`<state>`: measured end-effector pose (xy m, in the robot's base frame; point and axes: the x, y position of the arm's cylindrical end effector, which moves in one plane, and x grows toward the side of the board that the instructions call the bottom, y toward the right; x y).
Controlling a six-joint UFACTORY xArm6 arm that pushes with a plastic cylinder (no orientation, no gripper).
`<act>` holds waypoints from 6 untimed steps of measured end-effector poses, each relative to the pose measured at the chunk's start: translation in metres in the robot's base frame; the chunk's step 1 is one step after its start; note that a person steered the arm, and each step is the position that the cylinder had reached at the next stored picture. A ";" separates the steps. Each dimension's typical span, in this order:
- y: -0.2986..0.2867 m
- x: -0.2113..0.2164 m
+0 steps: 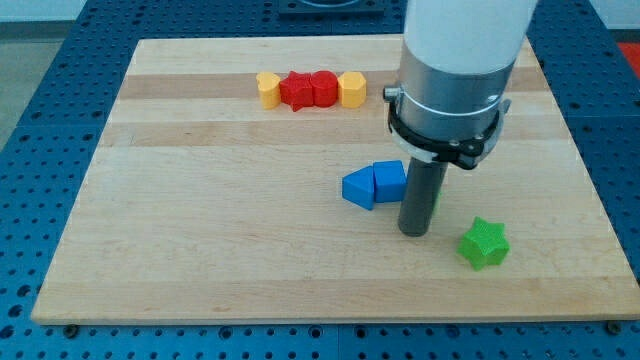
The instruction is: Push the green circle closer to the blue cube
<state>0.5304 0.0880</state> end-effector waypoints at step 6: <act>0.015 -0.014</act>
